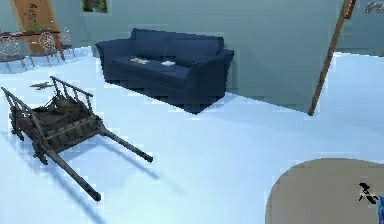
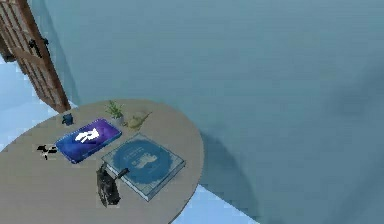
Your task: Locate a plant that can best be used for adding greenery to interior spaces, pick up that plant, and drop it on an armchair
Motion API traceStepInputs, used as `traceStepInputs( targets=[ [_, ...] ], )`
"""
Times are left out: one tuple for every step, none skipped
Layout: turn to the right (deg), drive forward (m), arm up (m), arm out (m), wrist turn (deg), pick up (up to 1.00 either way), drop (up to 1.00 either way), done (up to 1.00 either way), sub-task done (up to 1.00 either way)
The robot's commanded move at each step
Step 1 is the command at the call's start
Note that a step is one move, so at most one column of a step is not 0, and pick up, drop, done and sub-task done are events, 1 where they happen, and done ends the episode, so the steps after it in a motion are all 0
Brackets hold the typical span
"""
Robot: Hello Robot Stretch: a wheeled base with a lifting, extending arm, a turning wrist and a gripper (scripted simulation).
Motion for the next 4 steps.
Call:
traceStepInputs(
  targets=[
    [0.0,0.55,0.00,0.00,0.0,0.00,0.00,0.00,0.00],
    [36.0,0.00,0.00,0.00,0.0,0.00,0.00,0.00,0.00],
    [0.0,0.70,0.00,0.00,0.0,0.00,0.00,0.00,0.00],
    [45.0,0.00,0.00,0.00,0.0,0.00,0.00,0.00,0.00]
  ],
)
